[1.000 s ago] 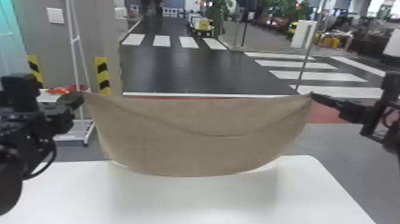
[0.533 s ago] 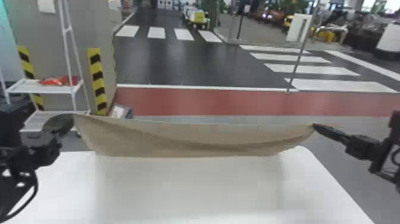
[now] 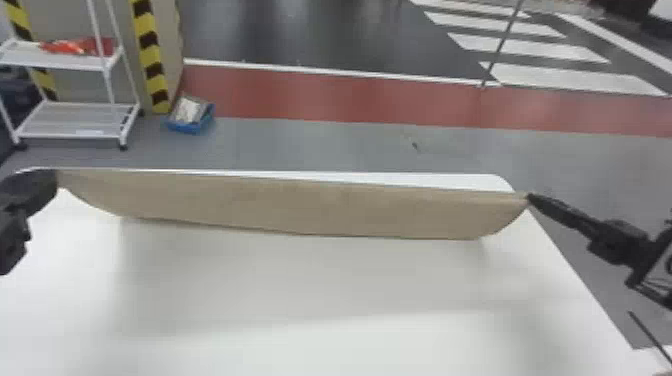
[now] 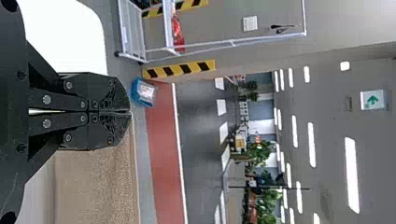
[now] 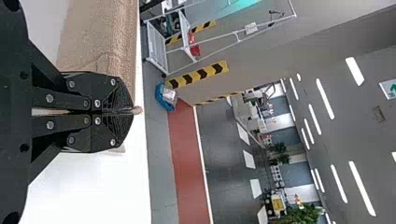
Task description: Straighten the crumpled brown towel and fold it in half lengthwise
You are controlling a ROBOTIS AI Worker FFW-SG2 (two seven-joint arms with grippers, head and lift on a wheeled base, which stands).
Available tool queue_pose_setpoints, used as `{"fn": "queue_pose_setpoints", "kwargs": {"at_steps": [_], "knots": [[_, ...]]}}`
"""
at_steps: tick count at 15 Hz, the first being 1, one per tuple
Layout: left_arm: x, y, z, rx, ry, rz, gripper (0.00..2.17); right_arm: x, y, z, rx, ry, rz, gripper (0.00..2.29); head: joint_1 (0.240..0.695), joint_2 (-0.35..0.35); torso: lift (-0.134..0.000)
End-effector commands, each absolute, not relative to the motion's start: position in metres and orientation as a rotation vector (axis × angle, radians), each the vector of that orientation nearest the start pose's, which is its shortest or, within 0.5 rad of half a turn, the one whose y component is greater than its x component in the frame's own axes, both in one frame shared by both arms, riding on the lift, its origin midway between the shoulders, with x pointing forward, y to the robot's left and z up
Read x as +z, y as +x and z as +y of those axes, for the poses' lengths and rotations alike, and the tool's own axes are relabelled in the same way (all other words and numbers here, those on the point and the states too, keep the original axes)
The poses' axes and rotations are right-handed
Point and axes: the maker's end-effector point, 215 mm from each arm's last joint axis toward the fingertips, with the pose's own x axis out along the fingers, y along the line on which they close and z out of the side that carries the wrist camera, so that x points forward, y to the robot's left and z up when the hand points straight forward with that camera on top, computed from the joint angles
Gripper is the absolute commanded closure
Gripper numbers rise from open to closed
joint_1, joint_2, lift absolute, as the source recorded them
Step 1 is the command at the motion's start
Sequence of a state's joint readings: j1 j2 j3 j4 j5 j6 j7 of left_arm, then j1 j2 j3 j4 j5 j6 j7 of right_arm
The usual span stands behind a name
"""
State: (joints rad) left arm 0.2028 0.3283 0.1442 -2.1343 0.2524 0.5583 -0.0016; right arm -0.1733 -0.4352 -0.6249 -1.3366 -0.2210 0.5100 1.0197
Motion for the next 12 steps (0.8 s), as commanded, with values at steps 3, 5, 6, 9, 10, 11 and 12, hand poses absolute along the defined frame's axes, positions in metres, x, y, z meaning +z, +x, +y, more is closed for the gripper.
{"fn": "queue_pose_setpoints", "kwargs": {"at_steps": [3, 5, 6, 9, 10, 11, 12], "knots": [[-0.309, 0.458, 0.354, 0.023, 0.159, 0.328, 1.42, -0.331, 0.514, -0.514, 0.346, 0.289, 0.272, 1.12, 0.695, -0.186, -0.124], [-0.318, 0.433, 0.355, 0.016, 0.172, 0.367, 1.42, -0.331, 0.504, -0.516, 0.342, 0.306, 0.278, 1.12, 0.695, -0.183, -0.124], [-0.319, 0.424, 0.355, 0.012, 0.178, 0.375, 1.42, -0.329, 0.497, -0.515, 0.347, 0.322, 0.279, 1.12, 0.695, -0.183, -0.124], [-0.325, 0.403, 0.349, -0.011, 0.180, 0.416, 1.42, -0.329, 0.470, -0.519, 0.340, 0.358, 0.299, 1.12, 0.695, -0.195, -0.124], [-0.324, 0.401, 0.350, -0.011, 0.183, 0.417, 1.42, -0.328, 0.460, -0.522, 0.336, 0.369, 0.302, 1.12, 0.695, -0.200, -0.124], [-0.324, 0.401, 0.353, -0.008, 0.185, 0.418, 1.42, -0.326, 0.457, -0.520, 0.338, 0.372, 0.311, 1.12, 0.695, -0.211, -0.124], [-0.324, 0.403, 0.353, -0.007, 0.183, 0.415, 1.42, -0.327, 0.454, -0.520, 0.335, 0.376, 0.328, 1.12, 0.695, -0.215, -0.124]]}}
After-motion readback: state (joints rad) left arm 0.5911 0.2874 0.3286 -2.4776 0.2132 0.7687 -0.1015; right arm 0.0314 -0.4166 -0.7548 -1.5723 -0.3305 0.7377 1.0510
